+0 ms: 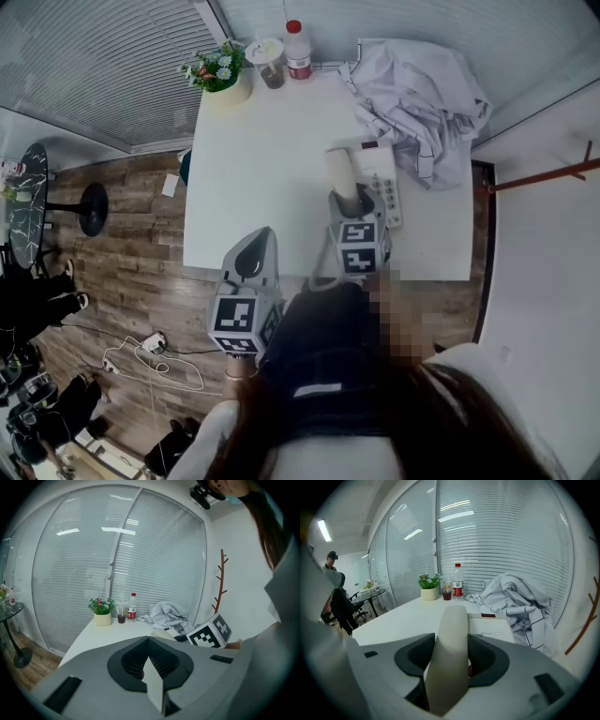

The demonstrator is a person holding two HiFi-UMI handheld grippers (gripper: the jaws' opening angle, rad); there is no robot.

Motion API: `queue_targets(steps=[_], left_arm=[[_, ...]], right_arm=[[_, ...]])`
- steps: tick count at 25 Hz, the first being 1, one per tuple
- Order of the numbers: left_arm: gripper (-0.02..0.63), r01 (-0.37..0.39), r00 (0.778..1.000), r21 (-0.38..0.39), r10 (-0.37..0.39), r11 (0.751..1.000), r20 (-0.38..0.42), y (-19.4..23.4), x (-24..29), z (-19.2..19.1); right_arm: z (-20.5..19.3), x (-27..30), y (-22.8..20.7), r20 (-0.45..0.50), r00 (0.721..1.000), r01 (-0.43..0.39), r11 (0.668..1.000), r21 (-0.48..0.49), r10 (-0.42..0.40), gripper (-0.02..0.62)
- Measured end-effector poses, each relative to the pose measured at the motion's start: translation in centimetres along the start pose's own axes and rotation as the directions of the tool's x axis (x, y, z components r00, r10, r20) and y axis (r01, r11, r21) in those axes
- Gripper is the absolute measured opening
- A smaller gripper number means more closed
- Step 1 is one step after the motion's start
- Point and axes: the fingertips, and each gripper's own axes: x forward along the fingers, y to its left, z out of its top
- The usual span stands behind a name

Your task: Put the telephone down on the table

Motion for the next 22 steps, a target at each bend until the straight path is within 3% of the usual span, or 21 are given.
queue_targets(steps=[8, 22], left_arm=[[-0.003, -0.032, 0.999, -0.016, 0.033, 0.999, 0.024, -0.1, -0.9, 0.0], [-0.003, -0.151, 0.987, -0.071, 0.155, 0.986, 0.047, 1.5, -4.1, -0.8]], right_arm=[[0.5, -0.4, 1.3, 0.011, 0.999, -0.05, 0.998, -0.046, 0.05, 0.218], [1.1, -0.1, 5.7, 0.01, 0.985, -0.172, 0.975, -0.14, 0.175, 0.218]])
